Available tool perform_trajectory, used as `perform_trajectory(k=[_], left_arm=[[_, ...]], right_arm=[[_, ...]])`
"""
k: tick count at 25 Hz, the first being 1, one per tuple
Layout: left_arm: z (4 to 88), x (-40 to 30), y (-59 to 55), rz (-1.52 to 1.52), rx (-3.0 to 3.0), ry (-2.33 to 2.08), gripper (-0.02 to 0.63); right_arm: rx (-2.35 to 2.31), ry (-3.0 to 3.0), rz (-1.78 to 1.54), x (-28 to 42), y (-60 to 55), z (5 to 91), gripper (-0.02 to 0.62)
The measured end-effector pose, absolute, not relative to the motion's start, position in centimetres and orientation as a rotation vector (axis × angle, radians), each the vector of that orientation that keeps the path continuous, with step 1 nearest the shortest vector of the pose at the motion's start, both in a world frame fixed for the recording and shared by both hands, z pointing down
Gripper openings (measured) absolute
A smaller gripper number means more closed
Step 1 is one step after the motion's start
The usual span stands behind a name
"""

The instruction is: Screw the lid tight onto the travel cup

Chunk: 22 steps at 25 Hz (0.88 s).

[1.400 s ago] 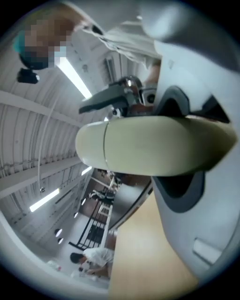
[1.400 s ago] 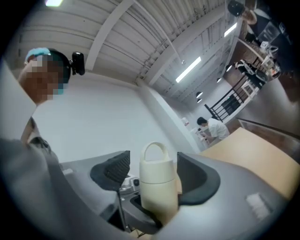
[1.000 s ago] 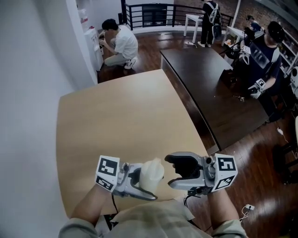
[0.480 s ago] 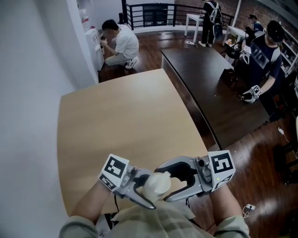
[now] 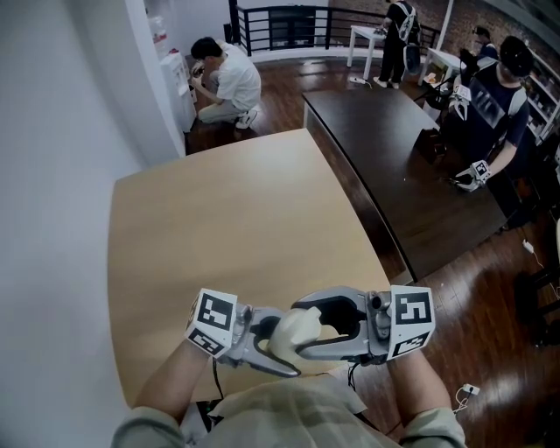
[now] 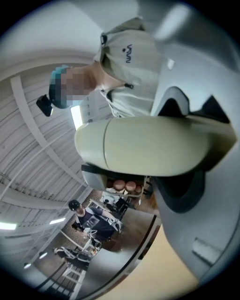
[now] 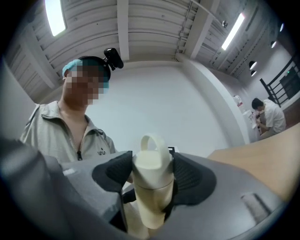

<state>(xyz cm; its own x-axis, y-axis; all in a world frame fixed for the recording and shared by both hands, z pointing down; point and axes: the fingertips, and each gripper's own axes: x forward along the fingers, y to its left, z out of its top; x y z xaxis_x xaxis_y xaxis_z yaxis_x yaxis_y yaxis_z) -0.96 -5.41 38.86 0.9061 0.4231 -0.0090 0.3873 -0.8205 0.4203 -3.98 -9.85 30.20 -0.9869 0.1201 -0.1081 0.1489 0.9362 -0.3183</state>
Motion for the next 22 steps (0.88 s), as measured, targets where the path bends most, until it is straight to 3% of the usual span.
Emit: perform_trajectory(k=[8,15,22], left_arm=[[42.4,0.0,-11.8,0.415,2.884,-0.095,0.314],[45.1,-1.6,-16.9,0.511,2.803,-0.728,0.313],[47.8,-1.4,-18.5,0.465,2.600,-0.995,0.313]], right_arm=[[-0.337,3.030,-0.420,-4.6,-13.9,32.0,0.272],[-0.911,2.971,-0.358,-5.1,-16.8,34.3,0.270],[-1.274,2.870,-0.381,-4.7,-18.4,37.1,0.267]])
